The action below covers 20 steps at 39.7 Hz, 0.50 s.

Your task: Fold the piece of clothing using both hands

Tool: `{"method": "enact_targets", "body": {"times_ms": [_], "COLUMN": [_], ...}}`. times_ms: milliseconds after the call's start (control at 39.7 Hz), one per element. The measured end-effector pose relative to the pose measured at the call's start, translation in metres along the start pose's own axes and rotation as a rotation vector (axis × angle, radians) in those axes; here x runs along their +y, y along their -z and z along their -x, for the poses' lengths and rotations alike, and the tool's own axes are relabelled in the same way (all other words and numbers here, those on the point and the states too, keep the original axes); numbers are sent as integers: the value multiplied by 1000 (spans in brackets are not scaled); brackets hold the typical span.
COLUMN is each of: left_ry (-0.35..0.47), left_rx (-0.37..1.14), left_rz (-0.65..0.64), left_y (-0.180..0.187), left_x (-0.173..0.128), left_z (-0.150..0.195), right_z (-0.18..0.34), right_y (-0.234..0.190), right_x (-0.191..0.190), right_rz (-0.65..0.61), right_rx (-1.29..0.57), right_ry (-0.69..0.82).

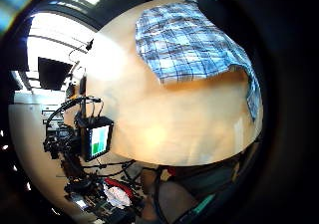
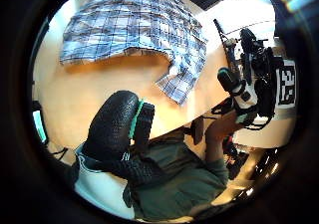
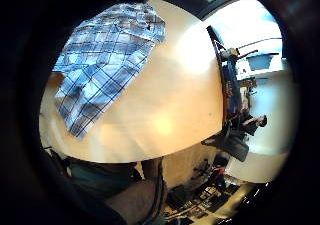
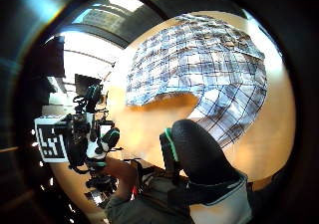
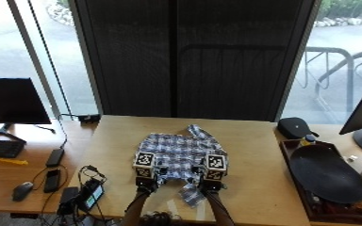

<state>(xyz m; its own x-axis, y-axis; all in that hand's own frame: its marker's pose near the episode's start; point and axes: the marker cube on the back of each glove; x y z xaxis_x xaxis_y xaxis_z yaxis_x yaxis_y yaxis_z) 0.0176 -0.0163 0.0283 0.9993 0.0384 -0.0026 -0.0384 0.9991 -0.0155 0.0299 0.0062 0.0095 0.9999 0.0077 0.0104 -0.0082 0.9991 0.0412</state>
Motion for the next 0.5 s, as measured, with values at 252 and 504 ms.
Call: {"method": "enact_targets", "body": {"times_ms": [252, 504], "left_ry": [61, 40], "left_rx": [-63, -52], "left_rz": [163, 343], "left_y": [-19, -38], "left_x": [-7, -8], "left_z": [-5, -9], "right_z": [-27, -21], "right_y": [-42, -47], "right_x": [-20, -18], "right_rz": [4, 45], "right_rx": [24, 21], "right_ry": [-41, 28]}}
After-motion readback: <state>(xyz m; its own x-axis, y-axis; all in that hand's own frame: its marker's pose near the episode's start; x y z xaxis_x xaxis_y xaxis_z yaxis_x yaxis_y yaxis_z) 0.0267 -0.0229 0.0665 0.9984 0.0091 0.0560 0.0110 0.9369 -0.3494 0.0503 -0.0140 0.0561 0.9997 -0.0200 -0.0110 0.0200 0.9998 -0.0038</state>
